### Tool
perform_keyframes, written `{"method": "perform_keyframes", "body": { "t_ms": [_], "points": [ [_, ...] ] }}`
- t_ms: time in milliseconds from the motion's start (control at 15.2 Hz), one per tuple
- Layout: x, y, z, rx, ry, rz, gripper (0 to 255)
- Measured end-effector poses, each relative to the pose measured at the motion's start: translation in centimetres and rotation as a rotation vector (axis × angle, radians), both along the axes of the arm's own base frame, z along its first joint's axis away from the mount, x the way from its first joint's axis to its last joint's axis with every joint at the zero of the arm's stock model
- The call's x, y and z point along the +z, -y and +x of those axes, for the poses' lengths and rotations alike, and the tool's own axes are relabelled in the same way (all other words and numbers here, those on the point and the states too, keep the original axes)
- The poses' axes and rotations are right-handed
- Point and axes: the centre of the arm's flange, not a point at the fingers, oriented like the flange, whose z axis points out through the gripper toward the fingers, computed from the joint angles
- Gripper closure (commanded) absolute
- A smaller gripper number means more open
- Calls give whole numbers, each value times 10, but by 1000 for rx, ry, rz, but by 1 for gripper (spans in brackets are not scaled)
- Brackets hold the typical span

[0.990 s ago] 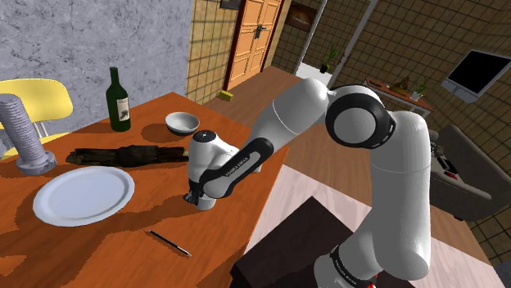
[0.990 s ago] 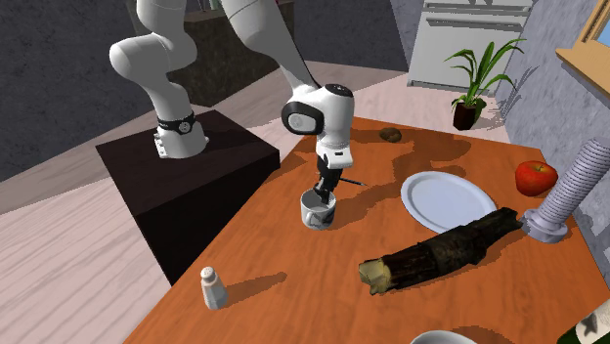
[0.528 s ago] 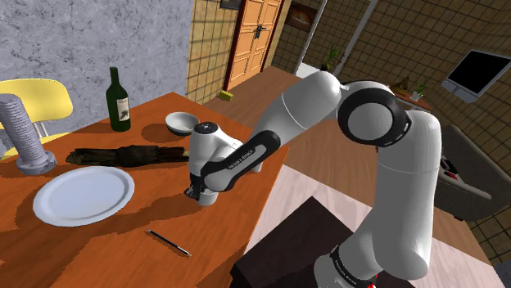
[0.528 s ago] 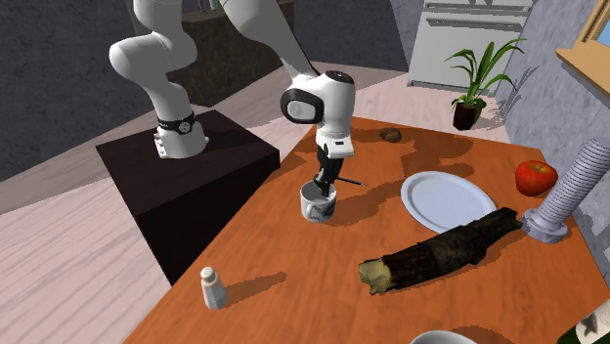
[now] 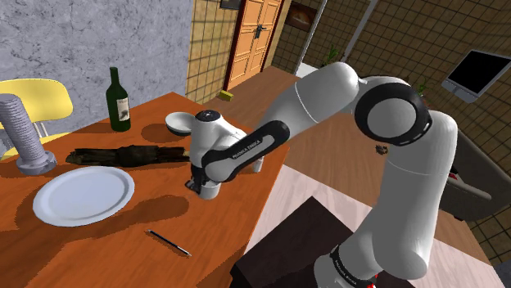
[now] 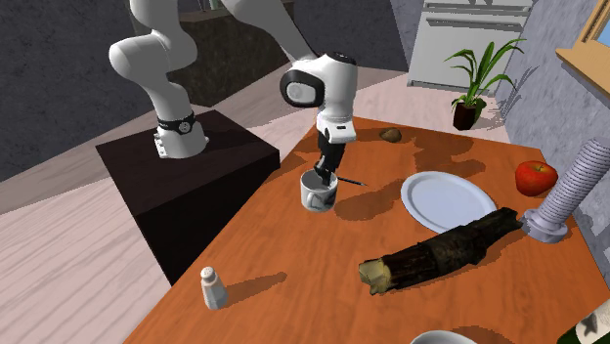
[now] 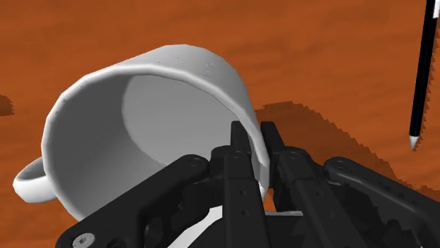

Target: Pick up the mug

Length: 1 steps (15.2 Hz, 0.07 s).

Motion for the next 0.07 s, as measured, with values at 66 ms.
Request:
{"method": "perform_keyframes", "body": {
  "t_ms": [66],
  "points": [
    [3, 1, 0, 0, 0, 0, 255]
  ]
}}
